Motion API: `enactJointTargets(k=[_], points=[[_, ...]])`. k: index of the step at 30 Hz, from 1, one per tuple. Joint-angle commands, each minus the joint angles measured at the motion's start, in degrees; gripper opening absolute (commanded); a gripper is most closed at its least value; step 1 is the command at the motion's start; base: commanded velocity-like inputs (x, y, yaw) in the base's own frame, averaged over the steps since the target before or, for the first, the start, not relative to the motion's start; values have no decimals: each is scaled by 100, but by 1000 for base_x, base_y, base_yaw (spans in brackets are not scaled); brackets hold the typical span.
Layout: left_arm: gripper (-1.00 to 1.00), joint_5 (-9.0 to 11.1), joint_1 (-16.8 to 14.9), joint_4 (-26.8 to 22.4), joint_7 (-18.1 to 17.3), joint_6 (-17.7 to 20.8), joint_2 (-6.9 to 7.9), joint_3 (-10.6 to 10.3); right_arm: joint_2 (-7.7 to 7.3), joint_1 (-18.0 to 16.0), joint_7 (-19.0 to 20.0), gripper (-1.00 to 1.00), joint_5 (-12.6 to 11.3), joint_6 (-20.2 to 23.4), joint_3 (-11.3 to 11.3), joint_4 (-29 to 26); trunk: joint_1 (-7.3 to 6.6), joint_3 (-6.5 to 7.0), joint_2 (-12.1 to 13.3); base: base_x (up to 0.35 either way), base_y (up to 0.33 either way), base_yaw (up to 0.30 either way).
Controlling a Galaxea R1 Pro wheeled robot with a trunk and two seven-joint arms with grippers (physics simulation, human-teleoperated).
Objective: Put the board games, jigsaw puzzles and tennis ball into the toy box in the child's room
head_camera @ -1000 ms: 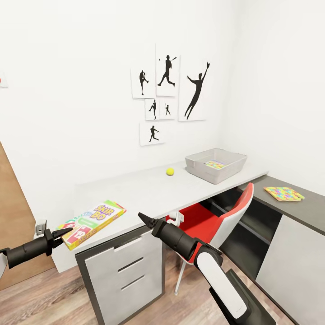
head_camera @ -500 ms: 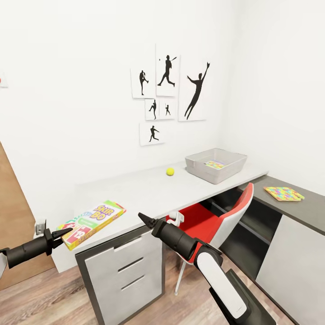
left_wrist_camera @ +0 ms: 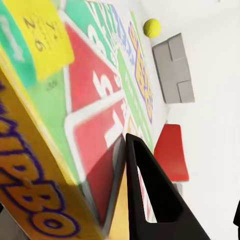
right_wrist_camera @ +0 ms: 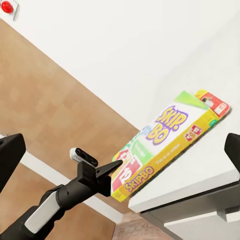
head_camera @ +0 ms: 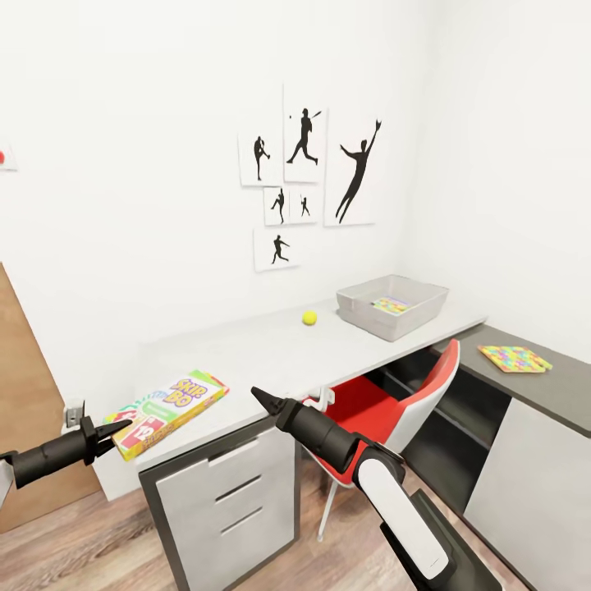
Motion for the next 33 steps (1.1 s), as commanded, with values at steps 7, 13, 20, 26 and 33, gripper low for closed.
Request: enactJointTargets(k=[7,13,20,26,33], points=[[-100,-2,-3,2,1,34,-1,9,4,-3,6,100,-21,9,2,-1,-155,120,279,0,0,0],[-100,-2,-2,0,18,34,-1,9,4,-4,5,100,-21,6,2,-1,-287,228,520,0,0,0],[-100,-2,-4,0,43,34,-1,9,27,-3,9,100,-21,4,-2,-1,-440,354,801,0,0,0],[-100,-2,-4,2,45,26,-1,9,98,-4,3,100,-13,4,-6,4,-572,461,1041,0,0,0],[-100,-2,-3,2,52,33,-1,9,117,-3,-49,100,-13,4,0,77,-726,587,1322,0,0,0]])
